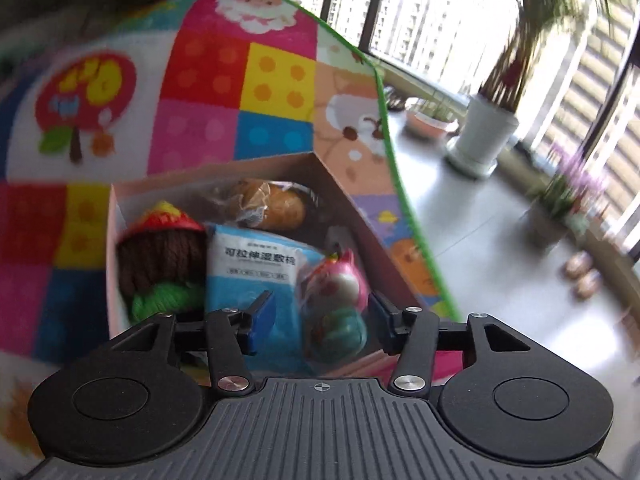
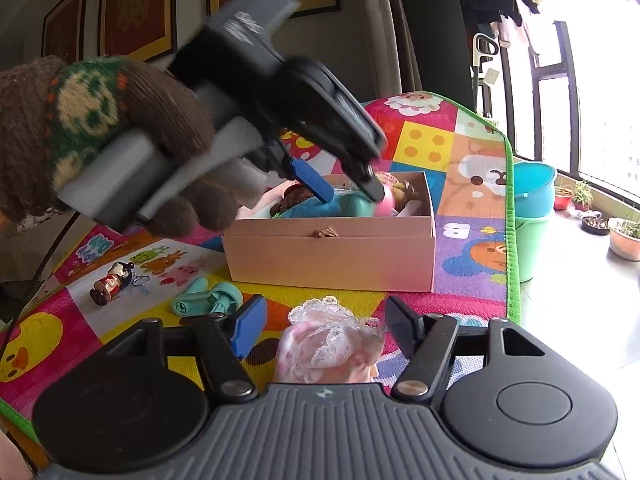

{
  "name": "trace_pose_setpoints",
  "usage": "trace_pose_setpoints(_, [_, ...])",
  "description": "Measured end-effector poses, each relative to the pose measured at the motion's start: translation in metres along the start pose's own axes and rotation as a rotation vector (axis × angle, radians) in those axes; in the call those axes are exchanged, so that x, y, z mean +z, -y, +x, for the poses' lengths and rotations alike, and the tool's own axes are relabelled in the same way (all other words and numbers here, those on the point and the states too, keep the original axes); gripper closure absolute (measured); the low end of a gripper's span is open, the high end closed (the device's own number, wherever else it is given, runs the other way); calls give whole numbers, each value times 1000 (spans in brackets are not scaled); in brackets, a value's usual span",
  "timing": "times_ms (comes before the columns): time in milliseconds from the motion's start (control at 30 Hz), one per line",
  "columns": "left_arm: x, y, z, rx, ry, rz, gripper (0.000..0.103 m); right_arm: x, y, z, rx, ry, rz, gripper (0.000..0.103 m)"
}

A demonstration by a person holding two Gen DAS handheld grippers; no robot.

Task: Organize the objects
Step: 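Place the pig figurine in the box with the left while the right carries the cloth, then lower the lace cloth into the pink box and open the right tool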

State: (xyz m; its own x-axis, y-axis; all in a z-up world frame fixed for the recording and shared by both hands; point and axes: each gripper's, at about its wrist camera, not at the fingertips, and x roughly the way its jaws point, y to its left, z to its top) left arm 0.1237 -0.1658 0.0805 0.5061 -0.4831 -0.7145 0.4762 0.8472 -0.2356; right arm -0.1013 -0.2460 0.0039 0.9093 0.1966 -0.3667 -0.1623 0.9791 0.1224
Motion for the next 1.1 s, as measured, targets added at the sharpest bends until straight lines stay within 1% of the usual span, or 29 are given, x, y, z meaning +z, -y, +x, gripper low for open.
trace_pose_setpoints(67, [-1, -14, -14, -60, 50, -86, 48, 0, -1, 0, 1, -5, -2, 37])
trace_pose_setpoints(167, [-9, -30, -41, -81, 145, -150, 48, 1, -1, 2, 4, -17, -1, 37])
trace_pose_setpoints(267, [-29, -46, -65, -67, 195, -173, 48, 3, 1, 5, 11, -60, 12, 37])
trace_pose_setpoints(367, [-64, -61, -89, -31, 228, -159, 48, 1, 1, 4, 13, -126, -9, 39])
trace_pose_setpoints(433, [-88, -71, -100, 6, 241, -145, 48, 1, 0, 3, -1, -154, -36, 51])
trace_pose_setpoints(467, [-100, -76, -105, 21, 245, -144, 48, 2, -1, 2, -10, -172, -48, 64])
trace_pose_setpoints(500, [-111, -81, -109, 26, 247, -150, 48, 4, -1, 4, -17, -190, -57, 73])
trace_pose_setpoints(533, [-122, -86, -114, 22, 248, -162, 48, 8, -1, 5, -17, -205, -64, 77])
trace_pose_setpoints(600, [-139, -97, -122, 12, 255, -192, 48, 19, -3, 5, -22, -209, -91, 80])
trace_pose_setpoints(667, [-153, -108, -129, 9, 273, -230, 48, 41, -5, 4, -26, -186, -121, 80])
trace_pose_setpoints(767, [-166, -121, -137, -12, 300, -278, 48, 88, -2, 15, -6, -150, -122, 80])
trace_pose_setpoints(800, [-168, -125, -138, -21, 308, -289, 48, 103, -1, 23, -21, -137, -133, 80])
trace_pose_setpoints(867, [-172, -128, -140, -31, 318, -301, 48, 129, 1, 48, -84, -132, -153, 80])
trace_pose_setpoints(933, [-175, -129, -141, -37, 323, -302, 48, 145, 7, 82, -137, -167, -144, 79])
trace_pose_setpoints(967, [-176, -130, -141, -39, 325, -302, 48, 150, 10, 102, -151, -209, -126, 79])
trace_pose_setpoints(1033, [-179, -133, -143, -36, 330, -305, 48, 155, 21, 135, -158, -308, -52, 69])
trace_pose_setpoints(1067, [-181, -136, -144, -33, 335, -307, 48, 155, 27, 147, -162, -346, -17, 67])
trace_pose_setpoints(1100, [-183, -139, -146, -30, 340, -309, 48, 155, 30, 152, -166, -360, 4, 65])
